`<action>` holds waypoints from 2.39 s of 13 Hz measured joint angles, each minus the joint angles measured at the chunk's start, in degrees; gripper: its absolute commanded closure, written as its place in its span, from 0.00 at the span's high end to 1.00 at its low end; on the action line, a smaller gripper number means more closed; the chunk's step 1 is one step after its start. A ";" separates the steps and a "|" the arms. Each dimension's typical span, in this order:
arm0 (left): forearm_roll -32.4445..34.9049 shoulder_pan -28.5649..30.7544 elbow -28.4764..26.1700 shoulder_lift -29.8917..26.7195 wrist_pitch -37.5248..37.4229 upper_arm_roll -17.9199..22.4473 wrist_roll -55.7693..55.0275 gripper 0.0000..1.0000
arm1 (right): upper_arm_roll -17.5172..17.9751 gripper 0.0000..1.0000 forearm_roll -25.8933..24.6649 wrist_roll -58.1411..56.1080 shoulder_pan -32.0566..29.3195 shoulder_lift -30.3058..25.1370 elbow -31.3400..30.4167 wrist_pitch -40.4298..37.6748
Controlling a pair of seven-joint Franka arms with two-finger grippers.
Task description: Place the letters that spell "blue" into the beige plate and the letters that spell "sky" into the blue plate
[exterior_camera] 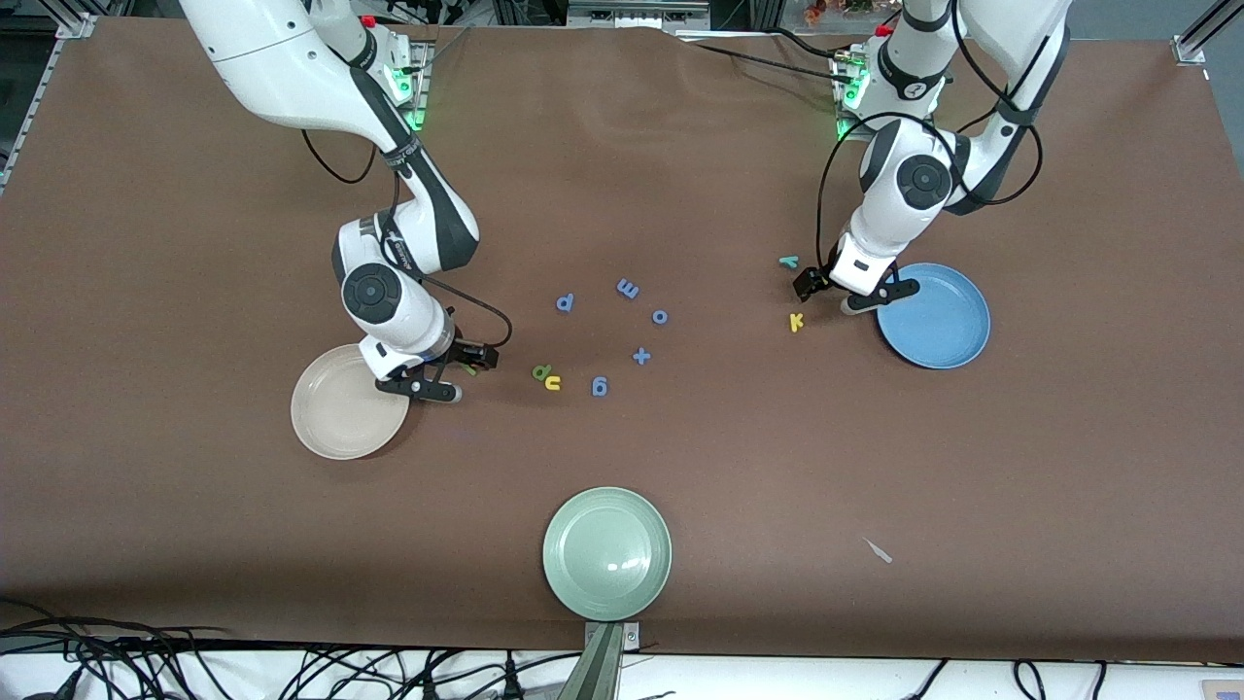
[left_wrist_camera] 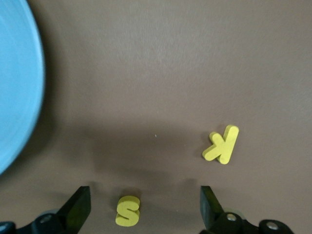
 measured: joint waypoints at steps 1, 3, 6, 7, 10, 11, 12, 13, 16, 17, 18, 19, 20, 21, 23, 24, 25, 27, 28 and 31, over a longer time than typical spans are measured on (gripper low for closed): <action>0.00 -0.41 -0.05 0.11 0.00 -0.10 -0.05 0.89 | 0.00 0.94 0.01 0.02 0.00 0.00 0.00 0.01; 0.00 -1.18 -0.13 0.11 -0.12 -0.18 -0.19 0.82 | 0.00 0.92 0.02 0.06 -0.01 0.11 0.00 0.21; 3.46 -1.38 -0.31 0.12 -3.41 -0.23 -0.88 0.78 | 0.00 0.86 0.06 0.60 -0.01 0.94 -0.01 1.31; 6.27 -1.37 -0.34 0.12 -4.50 -0.18 -2.62 0.78 | 0.00 0.83 0.06 0.73 0.00 1.23 -0.01 1.55; 14.13 -1.22 -0.42 0.12 -5.20 -0.12 -9.95 0.68 | 0.01 0.64 0.06 0.83 0.00 1.64 0.00 2.18; 15.04 -1.22 -0.39 0.11 -5.19 -0.13 -11.21 0.67 | -0.03 0.55 0.06 0.84 -0.01 1.62 0.00 2.23; 15.11 -1.23 -0.31 0.08 -5.19 -0.19 -11.51 0.63 | -0.02 0.46 0.07 0.87 -0.01 1.55 0.05 2.38; 15.11 -1.22 -0.31 0.08 -5.20 -0.19 -11.58 0.60 | -0.01 0.38 0.07 0.87 -0.01 1.54 0.05 2.42; 15.12 -1.22 -0.18 0.06 -5.18 -0.16 -11.81 0.45 | 0.32 0.19 0.19 0.87 0.04 1.34 0.30 2.67; 15.12 -1.21 -0.06 0.05 -5.18 -0.14 -11.92 0.39 | 0.31 0.17 0.19 0.85 0.04 1.34 0.30 2.67; 15.12 -1.21 0.01 0.05 -5.18 -0.11 -11.96 0.27 | 0.22 0.17 0.19 0.70 0.03 1.30 0.31 2.65; 15.12 -1.20 0.01 0.05 -5.18 -0.06 -12.01 0.16 | 0.10 0.17 0.20 0.47 -0.01 1.25 0.31 2.42; 15.12 -1.19 0.06 0.04 -5.18 -0.03 -12.08 0.13 | 0.10 0.22 0.21 0.17 -0.06 1.24 0.31 2.39; 15.12 -1.15 0.07 -0.22 -5.34 0.07 -12.09 0.12 | 0.09 0.53 0.21 0.06 -0.06 1.25 0.34 2.37; 15.12 -0.65 0.13 -0.89 -5.74 0.30 -12.09 0.12 | -0.13 0.71 0.21 0.06 -0.19 1.31 1.05 2.25; 15.12 -0.15 0.42 -0.97 -6.22 0.40 -12.09 0.12 | -0.32 0.73 0.21 0.05 -0.33 1.36 2.47 1.13; 15.12 0.32 1.00 -1.30 -7.56 0.40 -12.09 0.12 | -0.47 0.75 0.20 -0.01 -0.46 1.45 5.28 -1.78; 15.13 1.12 2.92 -3.39 -12.21 0.43 -12.03 0.12 | -0.49 0.75 0.17 -0.27 -0.60 2.22 12.54 -8.26; 15.15 1.66 4.39 -5.03 -16.10 0.43 -11.65 0.12 | -0.49 0.75 0.17 -0.32 -0.60 3.47 16.04 -9.80; 15.24 5.37 7.93 -8.71 -25.19 0.48 -6.49 0.12 | -0.78 0.75 0.17 -0.33 -0.73 11.36 26.40 -9.98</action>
